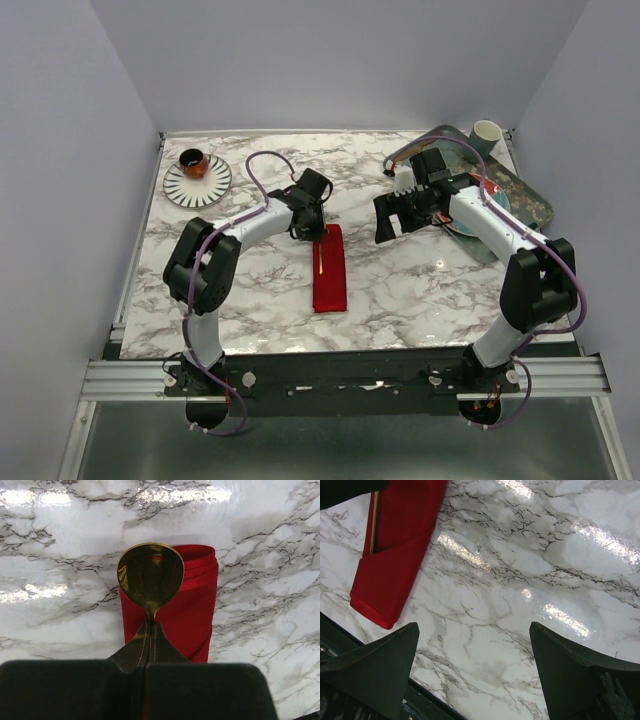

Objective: Fold the napkin into a case and place the utensils inside
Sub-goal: Insert the spoon into the folded napkin.

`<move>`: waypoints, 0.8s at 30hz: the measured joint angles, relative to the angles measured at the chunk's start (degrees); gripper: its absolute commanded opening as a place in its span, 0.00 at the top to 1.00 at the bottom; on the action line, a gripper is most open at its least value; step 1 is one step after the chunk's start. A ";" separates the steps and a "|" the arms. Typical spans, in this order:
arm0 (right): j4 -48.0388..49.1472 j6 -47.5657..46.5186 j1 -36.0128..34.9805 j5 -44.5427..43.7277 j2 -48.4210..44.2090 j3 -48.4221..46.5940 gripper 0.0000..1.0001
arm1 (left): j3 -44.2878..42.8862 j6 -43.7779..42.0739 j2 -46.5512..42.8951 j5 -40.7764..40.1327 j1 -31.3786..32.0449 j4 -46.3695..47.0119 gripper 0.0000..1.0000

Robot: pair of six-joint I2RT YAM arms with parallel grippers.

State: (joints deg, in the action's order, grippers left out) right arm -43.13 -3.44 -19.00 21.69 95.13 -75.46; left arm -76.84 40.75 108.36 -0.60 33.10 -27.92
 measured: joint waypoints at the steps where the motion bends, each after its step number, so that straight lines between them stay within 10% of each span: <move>1: 0.00 0.00 0.00 0.00 0.00 0.00 0.00 | 0.17 0.07 -0.20 0.17 0.02 0.00 1.00; 24: -0.02 0.00 0.00 0.02 0.07 0.00 0.00 | 4.02 1.18 -2.19 1.81 0.90 -1.05 0.99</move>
State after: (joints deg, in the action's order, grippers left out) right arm -43.16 -3.44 -19.00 21.71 95.20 -75.46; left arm -72.82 41.93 106.17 1.21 34.00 -28.97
